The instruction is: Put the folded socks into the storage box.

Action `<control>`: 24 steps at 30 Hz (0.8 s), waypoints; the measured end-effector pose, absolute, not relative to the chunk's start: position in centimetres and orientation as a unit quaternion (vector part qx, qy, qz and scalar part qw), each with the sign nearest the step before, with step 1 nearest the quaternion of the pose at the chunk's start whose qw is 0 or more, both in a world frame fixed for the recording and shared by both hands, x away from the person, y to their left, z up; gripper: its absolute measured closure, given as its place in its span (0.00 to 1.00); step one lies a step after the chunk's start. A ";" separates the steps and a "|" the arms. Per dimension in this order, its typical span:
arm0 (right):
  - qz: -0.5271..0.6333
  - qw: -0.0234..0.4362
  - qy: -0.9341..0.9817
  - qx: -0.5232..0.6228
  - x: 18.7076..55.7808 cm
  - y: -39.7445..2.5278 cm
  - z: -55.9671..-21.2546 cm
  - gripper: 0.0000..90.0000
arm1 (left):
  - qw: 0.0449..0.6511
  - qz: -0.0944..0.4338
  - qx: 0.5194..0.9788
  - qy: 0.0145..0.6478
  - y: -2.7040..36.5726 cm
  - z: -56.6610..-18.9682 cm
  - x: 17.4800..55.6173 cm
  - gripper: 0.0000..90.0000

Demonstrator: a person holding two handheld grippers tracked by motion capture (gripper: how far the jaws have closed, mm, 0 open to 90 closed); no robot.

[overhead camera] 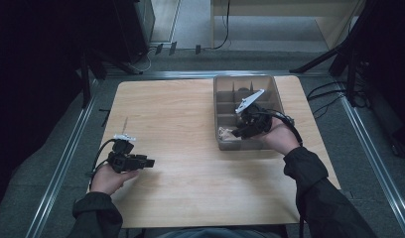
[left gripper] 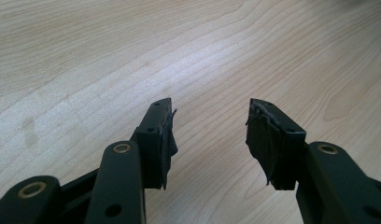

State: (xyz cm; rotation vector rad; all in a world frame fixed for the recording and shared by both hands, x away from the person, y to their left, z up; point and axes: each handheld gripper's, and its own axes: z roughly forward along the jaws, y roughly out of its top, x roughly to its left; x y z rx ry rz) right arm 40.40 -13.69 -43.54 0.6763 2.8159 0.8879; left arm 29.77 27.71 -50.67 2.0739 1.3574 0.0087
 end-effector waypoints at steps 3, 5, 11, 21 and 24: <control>0.301 0.062 0.925 0.225 39.7 -13.9 -43.5 0.63 | 0.327 0.007 0.792 0.516 27.6 -50.7 29.8 0.54; 0.303 0.060 0.924 0.226 39.5 -13.9 -43.6 0.63 | 0.327 0.007 0.792 0.515 27.5 -50.7 29.8 0.54; 0.312 0.066 0.920 0.226 38.2 -14.1 -43.8 0.62 | 0.326 0.010 0.795 0.512 27.3 -50.7 29.8 0.52; 0.339 0.073 0.909 0.229 35.9 -15.0 -43.9 0.62 | 0.328 0.016 0.796 0.508 26.8 -50.5 29.9 0.50; 0.347 0.073 0.907 0.228 35.3 -15.2 -44.2 0.61 | 0.329 0.017 0.799 0.504 26.5 -50.4 29.9 0.49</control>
